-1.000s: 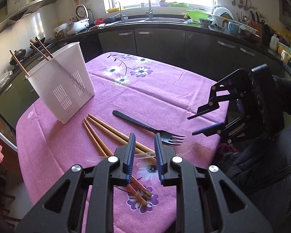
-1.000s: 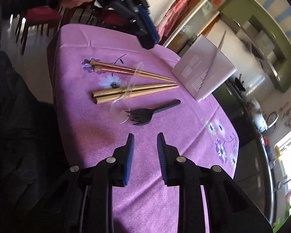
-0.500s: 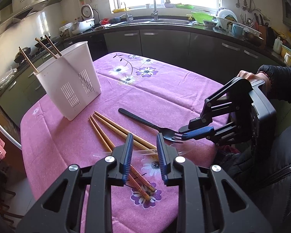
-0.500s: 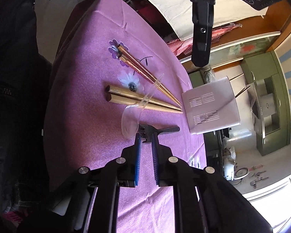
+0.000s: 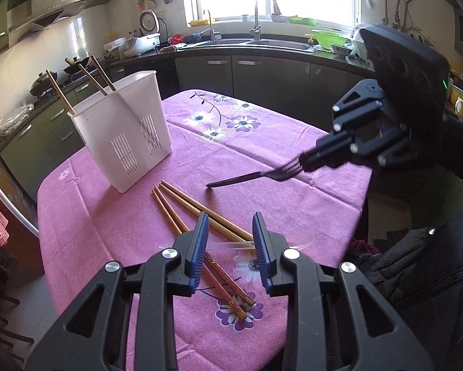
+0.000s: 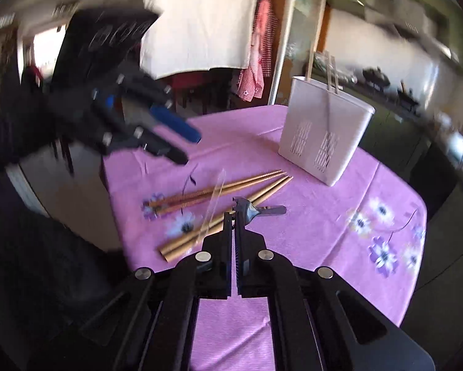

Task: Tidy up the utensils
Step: 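Grasp the black fork with the right gripper and lift it, then lower the black fork into the caddy and open the right gripper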

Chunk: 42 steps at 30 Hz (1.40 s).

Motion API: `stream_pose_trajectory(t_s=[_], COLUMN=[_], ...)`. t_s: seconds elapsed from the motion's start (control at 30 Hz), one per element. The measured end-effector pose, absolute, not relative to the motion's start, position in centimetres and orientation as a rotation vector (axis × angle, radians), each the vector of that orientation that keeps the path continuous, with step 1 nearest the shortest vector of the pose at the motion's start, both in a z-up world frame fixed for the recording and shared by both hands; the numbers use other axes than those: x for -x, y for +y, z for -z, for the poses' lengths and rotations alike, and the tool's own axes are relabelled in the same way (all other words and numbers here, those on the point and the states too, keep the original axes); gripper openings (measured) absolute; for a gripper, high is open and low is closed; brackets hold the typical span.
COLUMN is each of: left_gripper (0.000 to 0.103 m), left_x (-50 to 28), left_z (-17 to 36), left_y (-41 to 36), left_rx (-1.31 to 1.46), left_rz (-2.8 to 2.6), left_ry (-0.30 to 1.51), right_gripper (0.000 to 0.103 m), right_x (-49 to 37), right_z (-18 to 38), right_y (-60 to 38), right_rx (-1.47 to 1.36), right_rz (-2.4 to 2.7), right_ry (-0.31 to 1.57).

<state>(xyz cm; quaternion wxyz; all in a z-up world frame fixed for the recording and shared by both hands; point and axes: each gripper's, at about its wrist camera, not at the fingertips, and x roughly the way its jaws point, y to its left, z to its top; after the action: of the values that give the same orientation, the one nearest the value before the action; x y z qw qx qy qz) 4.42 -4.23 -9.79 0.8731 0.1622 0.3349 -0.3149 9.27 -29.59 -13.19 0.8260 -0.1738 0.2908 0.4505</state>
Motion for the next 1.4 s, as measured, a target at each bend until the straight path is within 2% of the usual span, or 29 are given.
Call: stream_pose_trajectory(t_s=[0.1,0.2,0.57,0.8,0.97,1.3,1.33,1.37,1.4], left_gripper=[0.028,0.028,0.028,0.028,0.038,0.042,0.042,0.042,0.042], left_x=[-4.1,-4.0,-3.2,-3.0,-2.9,-4.9,-5.2,-5.5,-5.8], left_z=[9.5,9.2,8.7,8.6,9.9,12.0,12.1,12.3,12.5], left_y=[-4.0,-3.9,-3.2,-3.2,-5.2,-6.7,-6.7,-6.8,-6.9], left_rx=[-0.334,-0.329,-0.309,-0.339,-0.444,-0.582,-0.594,-0.610,-0.632], left_rz=[0.657,0.659,0.675,0.681,0.714,0.805,0.815,0.830,0.838], left_ry=[0.687,0.677,0.631,0.615,0.630,0.728,0.741,0.760,0.770], right_gripper=[0.003,0.003,0.002,0.002,0.003,0.005,0.008,0.019,0.024], right_x=[-12.1,-13.7,-16.0,-23.5,-30.4,-38.0,-38.3,-38.5,-38.4], right_z=[10.9,8.6,-4.1,-10.4,-8.5,0.9,1.2,1.3,1.3], right_y=[-32.0,-33.5,-34.0,-32.5,-30.8,-28.8,-28.8,-28.8,-28.9], right_rx=[0.114,-0.022,-0.148,-0.221,-0.269,-0.344,-0.345,-0.345,-0.344], right_rz=[-1.005,-1.019,-1.041,-0.950,-0.884,-0.835,-0.832,-0.833,-0.842], right_ry=[0.707,0.728,0.602,0.494,0.564,0.813,0.823,0.828,0.823])
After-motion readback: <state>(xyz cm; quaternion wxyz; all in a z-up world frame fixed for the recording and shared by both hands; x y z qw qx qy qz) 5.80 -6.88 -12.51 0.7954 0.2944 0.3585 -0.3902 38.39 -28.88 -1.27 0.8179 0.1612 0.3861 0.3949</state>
